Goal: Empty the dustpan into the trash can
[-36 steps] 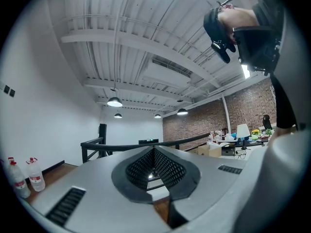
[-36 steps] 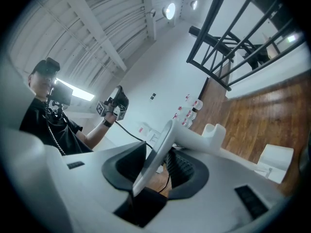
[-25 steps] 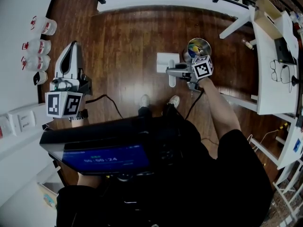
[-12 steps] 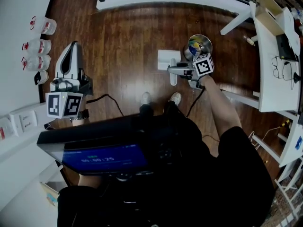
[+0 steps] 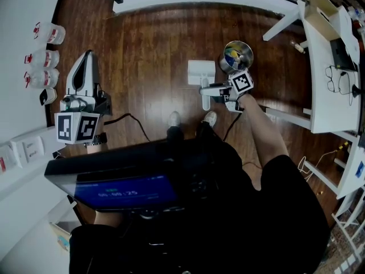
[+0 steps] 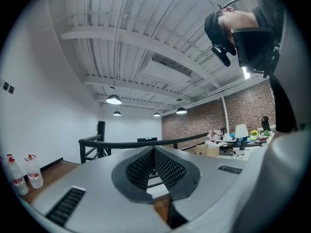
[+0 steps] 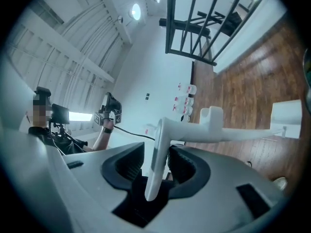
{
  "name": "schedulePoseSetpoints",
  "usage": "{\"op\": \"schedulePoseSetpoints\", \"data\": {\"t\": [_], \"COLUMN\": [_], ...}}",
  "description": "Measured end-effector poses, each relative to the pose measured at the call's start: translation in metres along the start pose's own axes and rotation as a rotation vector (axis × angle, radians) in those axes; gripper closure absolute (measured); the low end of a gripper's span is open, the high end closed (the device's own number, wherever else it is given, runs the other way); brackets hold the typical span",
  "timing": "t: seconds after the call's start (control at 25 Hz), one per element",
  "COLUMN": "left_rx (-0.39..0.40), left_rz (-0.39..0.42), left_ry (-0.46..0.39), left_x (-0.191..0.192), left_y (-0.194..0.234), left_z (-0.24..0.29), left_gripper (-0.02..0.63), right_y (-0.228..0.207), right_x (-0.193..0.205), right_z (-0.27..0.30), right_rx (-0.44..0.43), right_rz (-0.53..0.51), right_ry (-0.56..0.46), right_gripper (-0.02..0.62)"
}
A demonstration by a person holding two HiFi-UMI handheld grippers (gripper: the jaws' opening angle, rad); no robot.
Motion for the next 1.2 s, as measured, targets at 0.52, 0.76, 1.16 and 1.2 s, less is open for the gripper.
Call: {"op": "schedulePoseSetpoints", "data": {"t": [0.52, 0.76, 1.16, 1.2], "left_rx": [0.000, 0.004, 0.012, 0.012], "left_rz": [-0.004, -0.008, -0.012, -0.013], "left_ry": [-0.006, -0.007, -0.013, -0.014], "left_x": [0.000, 0.001, 0.000, 0.000], "left_y": [-0.001, -0.001, -0.001, -0.001], "left_z": [0.001, 0.002, 0.002, 0.002], "left_gripper": [0.606, 0.606, 0.606, 0.606], "right_y": [-0.006, -0.007, -0.008, -0.007], "right_x": [0.028, 0.038, 0.046, 0.047], "right_z": [0.006, 0.004, 0.000, -0.001], "right_rx": [-0.049, -0.052, -0.032, -0.027], "right_rz": [0.127, 0.158, 0.187, 0.190], "right_ry": [0.038, 0.019, 0.014, 0.012], "right_gripper": [0.377, 0.377, 0.336, 0.336]}}
Point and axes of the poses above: the fingertips, and each gripper's own axes: z forward along the fingers, y to its left, x out of its underside, the point moved 7 cm from there along -z, backward along the fingers, and after that the axes turned 11 degrees about -x, right-handed, at the moved point
